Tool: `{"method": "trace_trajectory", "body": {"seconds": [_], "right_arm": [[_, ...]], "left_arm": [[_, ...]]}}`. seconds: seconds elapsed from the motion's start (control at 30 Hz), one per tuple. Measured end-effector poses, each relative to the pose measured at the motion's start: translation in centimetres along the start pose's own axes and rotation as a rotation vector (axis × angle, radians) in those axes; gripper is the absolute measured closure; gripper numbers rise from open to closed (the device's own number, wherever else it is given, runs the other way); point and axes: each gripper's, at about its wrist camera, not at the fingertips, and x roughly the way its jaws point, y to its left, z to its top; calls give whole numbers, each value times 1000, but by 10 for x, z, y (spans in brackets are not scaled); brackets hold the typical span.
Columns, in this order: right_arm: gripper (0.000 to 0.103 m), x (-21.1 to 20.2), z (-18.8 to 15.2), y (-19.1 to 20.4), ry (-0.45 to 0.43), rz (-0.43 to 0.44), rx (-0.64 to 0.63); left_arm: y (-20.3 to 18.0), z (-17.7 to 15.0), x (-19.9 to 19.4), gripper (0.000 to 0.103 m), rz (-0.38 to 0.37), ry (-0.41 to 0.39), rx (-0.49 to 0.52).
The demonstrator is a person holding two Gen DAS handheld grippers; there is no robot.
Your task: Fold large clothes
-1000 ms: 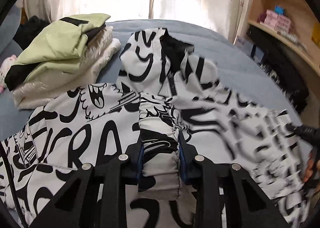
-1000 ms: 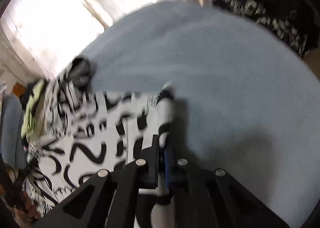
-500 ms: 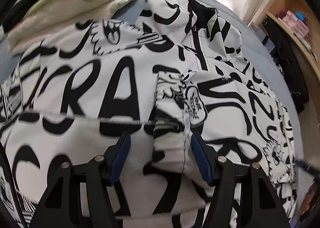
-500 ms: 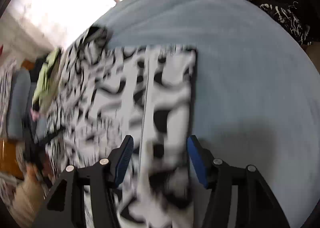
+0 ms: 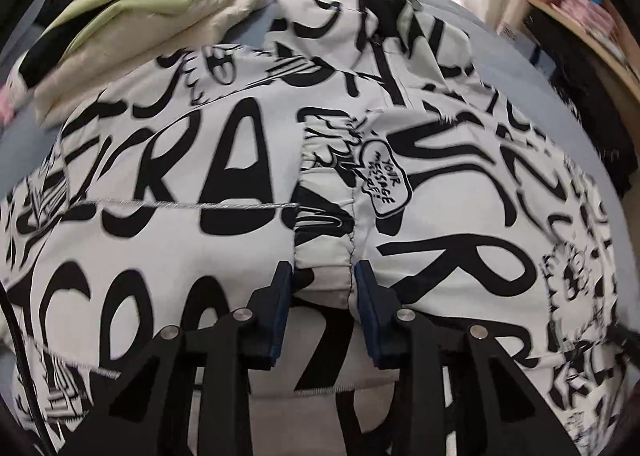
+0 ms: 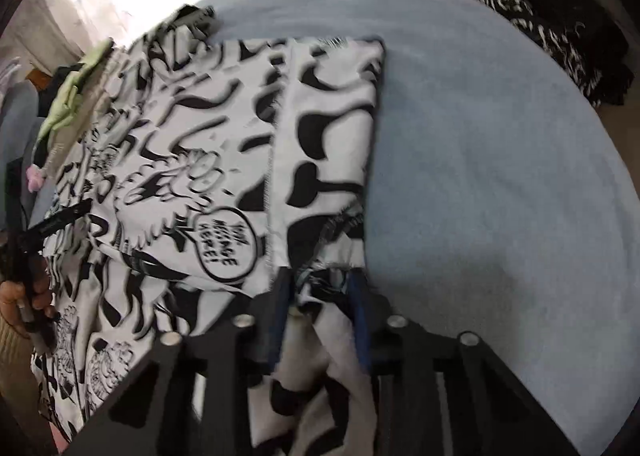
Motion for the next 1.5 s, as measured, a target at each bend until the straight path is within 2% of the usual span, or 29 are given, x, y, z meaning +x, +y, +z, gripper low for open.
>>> {"method": "trace_trajectory", "body": {"seconds": [0.07,0.17,0.27,0.33,0.43,0.53,0.67,0.73,0.77,0.87,0.93,1.03,1.07,1.13,1.2,1.27,1.33,1.4,1.5], "right_arm": [[61,-13,3,0,0,-18,28],[61,-38,9,15,-53,-21,4],[60,-57,14,49,-84,18,-40],[60,-61,18,77,-103,102,-73],[60,-54,21,118,-129,185,-97],[60,-29,26,144,-140,245,-63],[60,20,29,157,-86,303,11],[60,42,24,157,-33,290,23],[60,54,21,154,-1,279,23],[67,60,18,141,-11,280,18],[67,49,25,119,-63,174,19],[67,36,34,71,-138,33,81],[67,32,34,49,-144,46,129],[74,26,30,28,-137,114,172],[75,22,24,24,-130,119,173],[72,18,17,28,-119,95,165],[71,17,14,37,-112,66,156],[66,11,10,42,-107,66,149],[61,6,4,53,-101,86,160]], "left_arm": [[6,1,-12,70,-12,-12,-23],[2,-1,-37,69,8,-82,5],[-13,0,-55,66,6,-123,49],[-22,1,-62,64,-29,-133,48],[-43,6,-63,63,-98,-141,26],[-57,9,-53,63,-130,-133,-15],[-60,5,-17,63,-174,-48,-128],[-60,-1,-1,63,-173,-13,-143],[-63,-5,8,63,-159,-7,-120],[-71,-9,16,63,-122,-28,-12],[-67,-7,15,63,-104,-38,14],[-44,-1,15,64,-124,-38,-38],[-34,1,14,70,-145,-34,-69],[-22,3,12,72,-176,-18,-99],[-20,3,9,73,-176,-16,-114],[-25,2,6,73,-147,-14,-102],[-30,-1,-3,70,-121,-22,-81],[-34,-4,-13,58,-111,-36,-62],[-38,-8,-37,50,-85,-86,-33]]}}
